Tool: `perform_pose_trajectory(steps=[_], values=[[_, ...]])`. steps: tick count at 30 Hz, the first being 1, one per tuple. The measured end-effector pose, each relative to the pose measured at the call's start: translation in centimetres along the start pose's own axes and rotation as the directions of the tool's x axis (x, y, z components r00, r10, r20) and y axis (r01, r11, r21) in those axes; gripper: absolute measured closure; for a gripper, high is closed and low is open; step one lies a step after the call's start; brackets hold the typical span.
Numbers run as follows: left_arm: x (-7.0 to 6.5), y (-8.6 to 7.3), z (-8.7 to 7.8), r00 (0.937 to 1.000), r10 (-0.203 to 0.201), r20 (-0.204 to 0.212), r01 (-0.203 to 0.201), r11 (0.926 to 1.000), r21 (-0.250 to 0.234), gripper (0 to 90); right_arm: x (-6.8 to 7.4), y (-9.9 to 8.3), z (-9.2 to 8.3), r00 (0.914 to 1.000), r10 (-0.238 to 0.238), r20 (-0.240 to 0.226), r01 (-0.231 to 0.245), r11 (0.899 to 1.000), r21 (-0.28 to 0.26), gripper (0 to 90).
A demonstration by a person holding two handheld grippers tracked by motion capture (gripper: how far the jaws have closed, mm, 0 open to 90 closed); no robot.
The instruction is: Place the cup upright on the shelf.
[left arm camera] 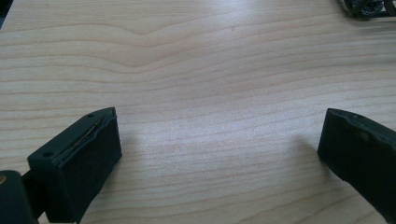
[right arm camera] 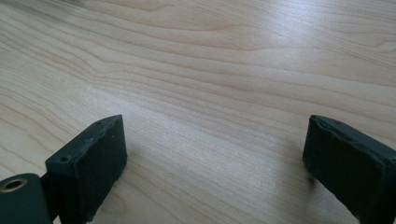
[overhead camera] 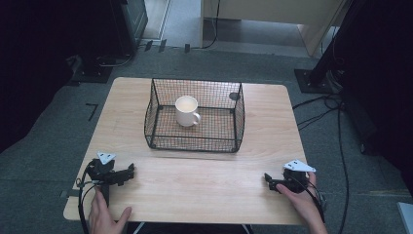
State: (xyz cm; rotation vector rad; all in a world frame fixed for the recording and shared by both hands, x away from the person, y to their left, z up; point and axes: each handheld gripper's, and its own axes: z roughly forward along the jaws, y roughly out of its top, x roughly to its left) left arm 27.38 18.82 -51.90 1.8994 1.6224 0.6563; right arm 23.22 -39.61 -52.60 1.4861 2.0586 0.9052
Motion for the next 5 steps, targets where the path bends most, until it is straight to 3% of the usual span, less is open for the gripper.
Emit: perform_pose_trajectory(steps=[5], values=[[0.00,0.00,0.00,1.0000,0.000,0.000,0.000,1.0000,0.000,0.0,0.00,0.00,0.02,1.0000,0.002,0.001,-0.002,1.000,0.001,5.4]])
